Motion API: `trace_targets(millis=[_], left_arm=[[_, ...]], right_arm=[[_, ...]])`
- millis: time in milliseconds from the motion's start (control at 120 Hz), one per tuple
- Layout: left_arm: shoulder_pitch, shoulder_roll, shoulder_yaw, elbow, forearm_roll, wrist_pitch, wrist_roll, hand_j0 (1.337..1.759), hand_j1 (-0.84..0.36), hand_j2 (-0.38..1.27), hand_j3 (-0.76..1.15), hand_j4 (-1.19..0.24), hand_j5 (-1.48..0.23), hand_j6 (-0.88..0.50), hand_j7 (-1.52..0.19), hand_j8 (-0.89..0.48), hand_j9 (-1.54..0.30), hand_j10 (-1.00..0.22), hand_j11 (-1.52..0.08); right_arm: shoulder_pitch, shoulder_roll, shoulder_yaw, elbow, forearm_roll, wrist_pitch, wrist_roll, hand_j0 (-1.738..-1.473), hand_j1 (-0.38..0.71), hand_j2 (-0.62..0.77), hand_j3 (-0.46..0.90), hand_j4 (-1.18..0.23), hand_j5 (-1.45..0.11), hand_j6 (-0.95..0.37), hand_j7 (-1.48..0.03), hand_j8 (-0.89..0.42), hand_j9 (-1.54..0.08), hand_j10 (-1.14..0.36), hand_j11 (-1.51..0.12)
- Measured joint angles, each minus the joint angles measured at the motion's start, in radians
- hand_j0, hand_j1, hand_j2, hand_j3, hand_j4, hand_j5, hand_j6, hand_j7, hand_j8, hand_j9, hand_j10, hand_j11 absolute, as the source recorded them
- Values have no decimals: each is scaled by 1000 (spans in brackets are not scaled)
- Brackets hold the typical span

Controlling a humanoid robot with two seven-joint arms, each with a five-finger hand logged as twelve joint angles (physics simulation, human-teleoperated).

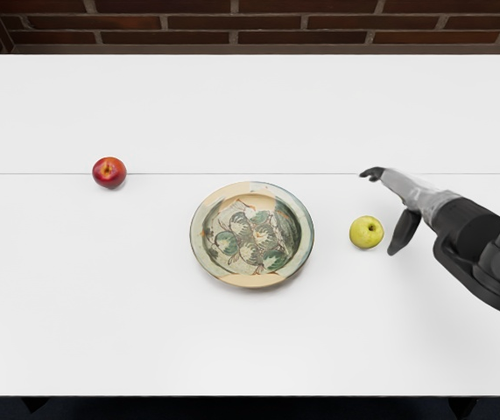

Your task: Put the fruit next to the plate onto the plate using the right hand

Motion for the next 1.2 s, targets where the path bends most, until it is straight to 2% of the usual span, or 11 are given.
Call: trace_targets(millis=[408,808,1200], left_arm=[[0,0,0,-1,0,0,0,1658,339,2,0,-9,-11,-9,-11,-9,-11,-9,-11],[0,0,2,-3,0,0,0,1658,339,2,0,-9,-11,-9,-11,-9,-11,-8,-11],[0,0,1,-4,0,0,0,1658,339,2,0,-9,-11,-9,-11,-9,-11,-9,-11]], right_arm=[[-61,18,-6,0,-80,-61,0,-1658,-54,-46,0,-252,-323,-254,-322,-253,-323,-251,-323],[-110,20,-7,0,-156,-111,0,-1658,72,-67,0,-357,-460,-358,-459,-357,-460,-356,-460],[-146,41,-7,0,-212,-132,0,-1658,100,-71,0,-379,-490,-381,-489,-380,-490,-379,-490]])
